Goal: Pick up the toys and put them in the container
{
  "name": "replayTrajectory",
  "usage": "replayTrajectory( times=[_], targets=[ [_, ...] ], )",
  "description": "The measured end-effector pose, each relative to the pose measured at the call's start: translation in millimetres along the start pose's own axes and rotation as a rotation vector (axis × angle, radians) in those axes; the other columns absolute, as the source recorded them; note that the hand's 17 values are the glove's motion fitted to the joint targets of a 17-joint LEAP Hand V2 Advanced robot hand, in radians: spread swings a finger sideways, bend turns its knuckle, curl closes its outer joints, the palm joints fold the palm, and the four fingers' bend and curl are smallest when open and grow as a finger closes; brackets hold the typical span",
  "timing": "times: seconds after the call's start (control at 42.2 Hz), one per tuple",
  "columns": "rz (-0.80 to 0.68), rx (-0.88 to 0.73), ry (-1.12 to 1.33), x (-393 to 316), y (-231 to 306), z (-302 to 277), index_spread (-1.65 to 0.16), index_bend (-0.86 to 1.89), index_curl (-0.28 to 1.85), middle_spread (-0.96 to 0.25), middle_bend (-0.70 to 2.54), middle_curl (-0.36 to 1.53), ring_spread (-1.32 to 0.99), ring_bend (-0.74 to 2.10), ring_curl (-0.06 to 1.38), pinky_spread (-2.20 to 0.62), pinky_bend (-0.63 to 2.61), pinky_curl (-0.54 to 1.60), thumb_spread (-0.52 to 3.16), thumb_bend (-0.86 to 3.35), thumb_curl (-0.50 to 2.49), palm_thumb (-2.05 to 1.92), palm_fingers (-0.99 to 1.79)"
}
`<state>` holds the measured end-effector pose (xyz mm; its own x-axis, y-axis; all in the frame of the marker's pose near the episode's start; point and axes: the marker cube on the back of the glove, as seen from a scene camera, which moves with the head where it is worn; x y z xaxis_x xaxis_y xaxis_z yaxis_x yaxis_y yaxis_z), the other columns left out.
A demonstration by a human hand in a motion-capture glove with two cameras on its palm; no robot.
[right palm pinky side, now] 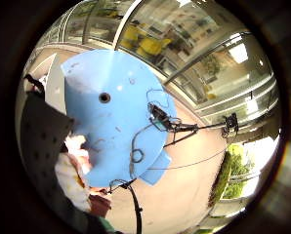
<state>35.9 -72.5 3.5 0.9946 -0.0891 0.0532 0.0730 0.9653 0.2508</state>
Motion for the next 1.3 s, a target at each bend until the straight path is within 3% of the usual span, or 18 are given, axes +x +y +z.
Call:
replayTrajectory(
  times=[0.261,0.569,0.712,0.783,0.807,0.83,0.878,0.973,1.115,1.234,1.305],
  targets=[
    [-0.24,0.007,-0.04,-130.8,-41.2,-0.2,-0.23,1.14,0.86,-0.16,1.29,0.83,-0.35,1.43,0.71,-0.4,1.13,0.59,0.47,0.1,1.07,0.5,1.04],
    [-0.354,-0.036,-0.041,-252.7,-61.4,37.8,-0.24,1.09,0.93,-0.17,1.29,0.84,-0.35,1.43,0.72,-0.4,1.12,0.61,0.45,0.08,1.14,0.5,1.02],
    [-0.366,-0.142,-0.003,-289.1,-64.7,57.1,-0.25,1.03,0.96,-0.17,1.26,0.84,-0.35,1.42,0.72,-0.4,1.13,0.62,0.45,0.07,1.16,0.51,0.96],
    [-0.349,-0.317,0.056,-303.8,-62.9,72.0,-0.26,0.82,0.93,-0.19,1.11,0.8,-0.35,1.37,0.7,-0.4,1.17,0.61,0.49,0.07,1.16,0.52,0.61],
    [-0.352,-0.375,0.07,-309.4,-61.1,76.6,-0.25,0.61,0.88,-0.19,0.94,0.75,-0.33,1.35,0.69,-0.37,1.22,0.63,0.63,0.03,1.13,0.42,0.18],
    [-0.359,-0.417,0.079,-314.9,-59.3,80.2,-0.24,0.53,0.89,-0.16,0.7,0.7,-0.27,1.22,0.7,-0.3,1.28,0.69,0.72,-0.04,1.08,0.31,-0.45],
    [-0.372,-0.444,0.085,-323.3,-57.0,84.4,-0.24,0.36,0.81,-0.12,0.51,0.63,-0.2,1.01,0.66,-0.23,1.32,0.67,0.82,-0.09,1.0,0.19,-0.72],
    [-0.378,-0.419,0.068,-343.1,-56.4,84.6,-0.25,0.12,0.61,-0.05,0.27,0.51,-0.12,0.69,0.51,-0.12,1.25,0.58,0.97,-0.08,0.89,0.06,-0.61],
    [-0.366,-0.401,0.054,-312.1,-52.1,76.2,-0.25,0.04,0.44,-0.01,0.11,0.43,-0.04,0.46,0.38,-0.03,1.1,0.5,1.11,-0.05,0.75,-0.03,-0.49],
    [-0.167,-0.381,0.024,-286.5,-55.0,67.3,-0.24,0.04,0.38,-0.01,0.08,0.38,0.0,0.37,0.35,0.01,1.03,0.46,1.18,-0.04,0.66,-0.04,-0.43],
    [-0.273,-0.37,0.046,-269.0,-46.2,59.8,-0.24,0.04,0.34,0.0,0.08,0.35,0.01,0.33,0.33,0.02,0.99,0.44,1.2,-0.04,0.62,-0.04,-0.41]
  ],
)
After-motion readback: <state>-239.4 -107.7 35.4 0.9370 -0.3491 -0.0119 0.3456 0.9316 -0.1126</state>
